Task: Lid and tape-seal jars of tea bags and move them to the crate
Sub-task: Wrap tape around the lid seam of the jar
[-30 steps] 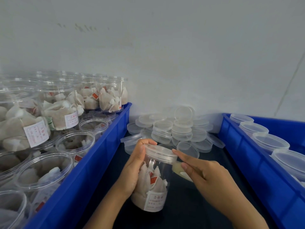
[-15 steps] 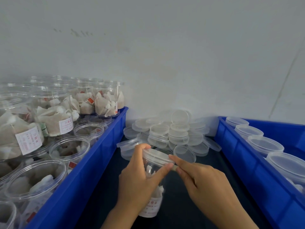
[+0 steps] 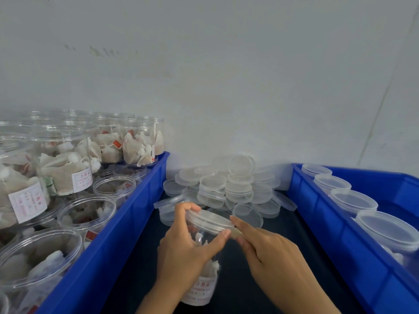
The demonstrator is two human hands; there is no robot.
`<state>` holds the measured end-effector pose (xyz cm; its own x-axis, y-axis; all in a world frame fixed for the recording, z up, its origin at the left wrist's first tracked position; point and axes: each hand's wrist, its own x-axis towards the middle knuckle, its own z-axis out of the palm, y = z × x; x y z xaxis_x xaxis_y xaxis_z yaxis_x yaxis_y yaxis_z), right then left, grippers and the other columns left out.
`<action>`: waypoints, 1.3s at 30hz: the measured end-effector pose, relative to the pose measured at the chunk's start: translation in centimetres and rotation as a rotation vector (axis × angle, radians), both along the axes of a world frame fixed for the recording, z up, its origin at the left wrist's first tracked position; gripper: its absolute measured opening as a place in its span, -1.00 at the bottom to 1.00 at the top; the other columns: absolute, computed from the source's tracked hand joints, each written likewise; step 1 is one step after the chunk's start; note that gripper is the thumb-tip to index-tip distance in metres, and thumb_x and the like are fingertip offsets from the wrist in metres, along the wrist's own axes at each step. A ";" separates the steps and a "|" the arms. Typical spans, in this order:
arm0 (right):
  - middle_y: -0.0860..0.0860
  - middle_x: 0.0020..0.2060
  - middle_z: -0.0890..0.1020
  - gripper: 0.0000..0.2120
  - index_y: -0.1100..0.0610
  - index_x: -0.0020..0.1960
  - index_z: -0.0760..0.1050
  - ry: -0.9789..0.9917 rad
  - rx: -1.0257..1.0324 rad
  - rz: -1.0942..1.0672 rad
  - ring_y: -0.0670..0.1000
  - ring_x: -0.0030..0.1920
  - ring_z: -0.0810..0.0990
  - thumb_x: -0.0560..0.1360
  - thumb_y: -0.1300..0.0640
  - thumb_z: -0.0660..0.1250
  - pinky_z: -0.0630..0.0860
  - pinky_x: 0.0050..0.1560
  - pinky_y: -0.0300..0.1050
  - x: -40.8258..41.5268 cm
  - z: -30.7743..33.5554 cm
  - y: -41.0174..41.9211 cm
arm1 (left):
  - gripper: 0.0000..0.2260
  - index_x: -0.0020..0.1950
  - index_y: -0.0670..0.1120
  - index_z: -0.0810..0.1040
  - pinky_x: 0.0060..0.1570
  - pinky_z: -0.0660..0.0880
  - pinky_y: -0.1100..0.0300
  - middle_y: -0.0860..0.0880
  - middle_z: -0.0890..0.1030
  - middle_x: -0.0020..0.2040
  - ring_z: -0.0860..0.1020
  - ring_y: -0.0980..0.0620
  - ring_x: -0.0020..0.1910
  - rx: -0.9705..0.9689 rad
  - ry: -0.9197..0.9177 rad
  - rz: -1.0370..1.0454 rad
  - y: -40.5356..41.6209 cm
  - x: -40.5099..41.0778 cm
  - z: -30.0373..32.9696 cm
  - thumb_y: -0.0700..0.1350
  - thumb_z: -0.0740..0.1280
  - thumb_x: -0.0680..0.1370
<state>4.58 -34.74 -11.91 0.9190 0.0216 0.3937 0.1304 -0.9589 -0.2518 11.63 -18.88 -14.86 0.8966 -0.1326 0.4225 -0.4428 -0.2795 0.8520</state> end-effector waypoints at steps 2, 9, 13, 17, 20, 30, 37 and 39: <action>-0.20 -0.14 0.50 -0.52 -0.20 0.56 -0.03 0.048 0.044 -0.013 -0.15 -0.04 0.54 0.66 -0.13 -0.06 0.44 0.05 -0.24 0.1 -0.1 -0.1 | -0.38 0.09 0.34 0.30 -0.17 0.54 0.28 0.39 0.56 -0.08 0.57 0.37 -0.13 -0.020 0.002 -0.014 0.0 0.1 -0.1 0.47 0.37 0.11; -0.08 -0.27 0.49 -0.64 0.05 -0.02 0.41 0.192 0.138 -0.141 -0.08 -0.26 0.46 0.65 -0.16 -0.03 0.44 -0.12 -0.12 0.7 -0.2 0.2 | -0.38 0.07 0.31 0.35 -0.09 0.60 0.16 0.38 0.58 -0.04 0.60 0.32 -0.10 -0.060 0.034 -0.053 0.3 0.6 -0.1 0.44 0.41 0.09; -0.06 -0.32 0.48 -0.60 0.04 -0.15 0.39 0.200 0.215 -0.171 -0.11 -0.33 0.40 0.62 -0.22 0.02 0.37 -0.25 -0.18 0.9 -0.4 -0.1 | -0.40 0.07 0.27 0.38 0.00 0.61 0.07 0.22 0.63 -0.06 0.62 0.22 -0.06 -0.087 0.079 -0.098 0.6 1.3 -0.2 0.39 0.44 0.11; -0.07 -0.39 0.46 -0.54 0.06 -0.22 0.41 0.247 0.341 -0.171 -0.11 -0.38 0.38 0.56 -0.29 0.08 0.33 -0.31 -0.19 1.2 -0.5 -0.2 | -0.42 0.07 0.23 0.40 -0.10 0.58 0.24 0.33 0.60 -0.02 0.63 0.23 -0.07 -0.147 0.107 -0.162 1.1 1.7 -0.2 0.35 0.49 0.14; -0.07 -0.40 0.45 -0.54 0.07 -0.23 0.41 0.242 0.392 -0.187 -0.11 -0.39 0.37 0.55 -0.30 0.11 0.33 -0.32 -0.18 1.3 -0.5 -0.1 | -0.46 0.04 0.23 0.42 -0.15 0.58 0.30 0.30 0.61 0.00 0.65 0.20 -0.06 -0.201 0.137 -0.235 1.4 1.9 -0.2 0.29 0.55 0.17; -0.06 -0.40 0.47 -0.55 0.06 -0.20 0.42 0.177 0.301 -0.171 -0.13 -0.39 0.38 0.55 -0.30 0.10 0.30 -0.33 -0.22 0.9 -0.2 -0.5 | -0.43 0.14 0.00 0.41 -0.11 0.56 0.33 0.16 0.65 0.03 0.66 0.11 -0.01 -0.286 0.139 -0.393 1.4 2.3 -0.7 0.06 0.55 0.22; -0.07 -0.44 0.44 -0.54 0.01 -0.30 0.36 0.223 0.347 -0.188 -0.13 -0.42 0.36 0.50 -0.36 0.15 0.29 -0.35 -0.24 0.8 -0.1 -0.7 | -0.42 0.15 -0.02 0.38 -0.07 0.57 0.22 0.01 0.65 0.03 0.65 -0.01 0.01 -0.291 0.116 -0.453 1.3 2.6 -1.3 0.00 0.56 0.23; -0.06 -0.41 0.45 -0.53 0.03 -0.27 0.37 0.224 0.334 -0.184 -0.12 -0.40 0.37 0.50 -0.37 0.14 0.30 -0.34 -0.23 0.8 0.0 -0.6 | -0.40 0.17 0.00 0.37 -0.07 0.57 0.24 0.03 0.65 0.04 0.65 0.00 0.02 -0.291 0.133 -0.459 1.3 2.6 -1.3 0.02 0.55 0.23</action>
<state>5.36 -35.37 -11.92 0.9590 -0.2450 0.1423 -0.1278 -0.8223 -0.5545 14.26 -17.54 -16.15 0.8222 -0.4168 0.3876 -0.3472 0.1724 0.9218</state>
